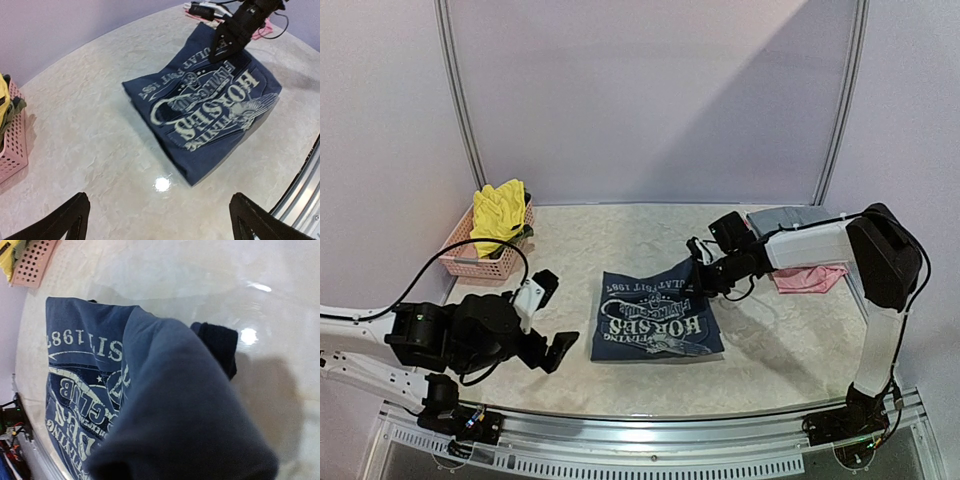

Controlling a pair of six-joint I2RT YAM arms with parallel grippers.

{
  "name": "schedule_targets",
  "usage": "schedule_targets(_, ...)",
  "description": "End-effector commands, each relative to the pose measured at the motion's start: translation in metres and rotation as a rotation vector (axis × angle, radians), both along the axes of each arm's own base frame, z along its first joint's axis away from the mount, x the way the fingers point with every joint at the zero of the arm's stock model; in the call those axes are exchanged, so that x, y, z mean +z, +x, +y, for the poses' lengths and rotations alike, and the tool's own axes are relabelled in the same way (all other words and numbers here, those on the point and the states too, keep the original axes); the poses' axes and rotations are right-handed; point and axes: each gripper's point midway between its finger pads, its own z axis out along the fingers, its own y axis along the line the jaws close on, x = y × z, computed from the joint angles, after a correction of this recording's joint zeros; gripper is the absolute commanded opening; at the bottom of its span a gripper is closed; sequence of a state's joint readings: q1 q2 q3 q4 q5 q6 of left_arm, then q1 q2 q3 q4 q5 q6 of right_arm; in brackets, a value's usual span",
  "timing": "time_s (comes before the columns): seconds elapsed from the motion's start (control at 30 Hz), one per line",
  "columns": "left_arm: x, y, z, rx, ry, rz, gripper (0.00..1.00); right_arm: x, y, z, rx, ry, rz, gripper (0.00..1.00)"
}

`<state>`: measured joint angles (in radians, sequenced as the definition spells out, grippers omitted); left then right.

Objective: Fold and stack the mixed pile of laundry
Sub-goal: Place the square-folded tank top at the corner of the board.

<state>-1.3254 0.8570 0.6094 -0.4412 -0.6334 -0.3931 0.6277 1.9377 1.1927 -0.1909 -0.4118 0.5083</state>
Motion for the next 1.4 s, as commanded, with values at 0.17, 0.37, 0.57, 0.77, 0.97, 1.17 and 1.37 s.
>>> schedule_targets(0.17,-0.010,0.004,0.057,0.163,0.026,-0.002,1.00,0.034,0.040,-0.070,-0.019,-0.375,-0.229,0.00)
schedule_targets(0.37,-0.011,0.006,0.053,0.156,0.057,-0.015,1.00,0.057,0.060,-0.094,-0.020,-0.486,-0.310,0.00)
schedule_targets(0.57,-0.014,0.009,0.052,0.162,0.089,-0.030,1.00,0.085,0.074,-0.122,-0.040,-0.578,-0.383,0.00)
schedule_targets(0.77,-0.021,0.008,0.047,0.138,0.087,-0.036,1.00,0.110,0.086,-0.155,-0.075,-0.673,-0.441,0.00)
schedule_targets(0.97,-0.028,0.008,0.044,0.126,0.089,-0.034,1.00,0.139,0.097,-0.173,-0.082,-0.731,-0.508,0.00)
schedule_targets(1.17,-0.035,0.007,0.041,0.117,0.109,-0.022,1.00,0.167,0.103,-0.188,-0.086,-0.795,-0.563,0.00)
schedule_targets(1.37,-0.039,0.007,0.039,0.113,0.128,-0.016,1.00,0.205,0.097,-0.194,-0.092,-0.781,-0.636,0.00)
